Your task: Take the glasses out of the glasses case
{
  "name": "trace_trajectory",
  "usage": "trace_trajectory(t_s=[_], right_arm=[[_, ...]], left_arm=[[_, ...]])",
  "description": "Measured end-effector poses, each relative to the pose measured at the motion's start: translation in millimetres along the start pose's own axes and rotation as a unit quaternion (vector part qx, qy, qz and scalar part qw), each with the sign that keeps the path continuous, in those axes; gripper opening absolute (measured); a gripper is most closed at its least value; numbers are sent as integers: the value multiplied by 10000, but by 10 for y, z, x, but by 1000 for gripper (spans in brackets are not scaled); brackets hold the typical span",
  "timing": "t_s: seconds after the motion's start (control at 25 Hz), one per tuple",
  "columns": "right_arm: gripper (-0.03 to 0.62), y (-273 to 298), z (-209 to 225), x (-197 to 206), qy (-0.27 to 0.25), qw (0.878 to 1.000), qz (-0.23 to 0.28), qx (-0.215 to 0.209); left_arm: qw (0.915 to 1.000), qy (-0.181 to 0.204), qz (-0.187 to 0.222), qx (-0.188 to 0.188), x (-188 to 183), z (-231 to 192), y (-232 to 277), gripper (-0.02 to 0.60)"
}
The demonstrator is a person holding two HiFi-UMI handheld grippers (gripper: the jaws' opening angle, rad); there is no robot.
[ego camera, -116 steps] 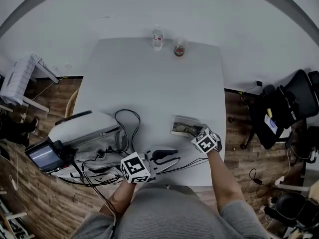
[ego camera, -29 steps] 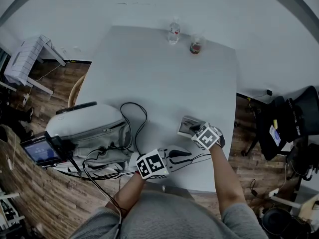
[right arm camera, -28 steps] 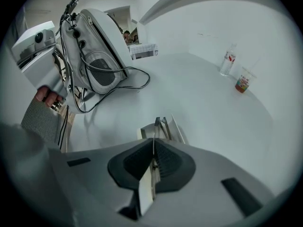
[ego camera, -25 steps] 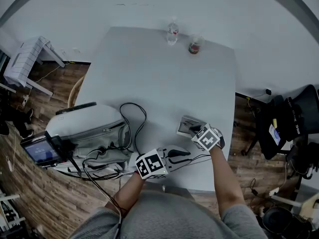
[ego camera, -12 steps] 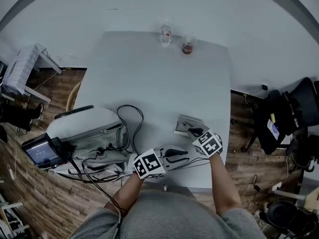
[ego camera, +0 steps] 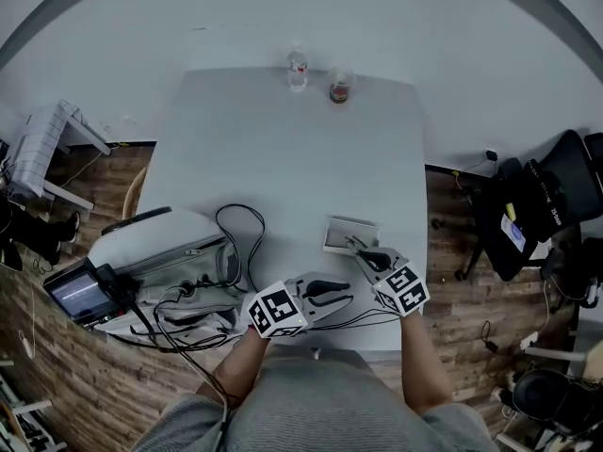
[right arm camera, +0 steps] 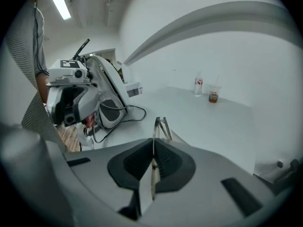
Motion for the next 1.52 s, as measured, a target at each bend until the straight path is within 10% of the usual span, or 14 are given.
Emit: trace_trajectory(t_s=[0.6, 1.52], right_arm=[[18, -728, -499, -177, 476, 9855, 1619, -148], [18, -1342, -1115, -329, 794, 9610, 2637, -261]], left_arm=[[9998, -38, -32, 191, -3, 109, 18, 92], [9992, 187, 310, 162, -180, 349, -255, 12]])
Point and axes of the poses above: the fingertips, and each gripper's own axes: y forward along the fingers, z to its right, x out of its underside, the point moved 1 cm from there along -y, backward along the fingers
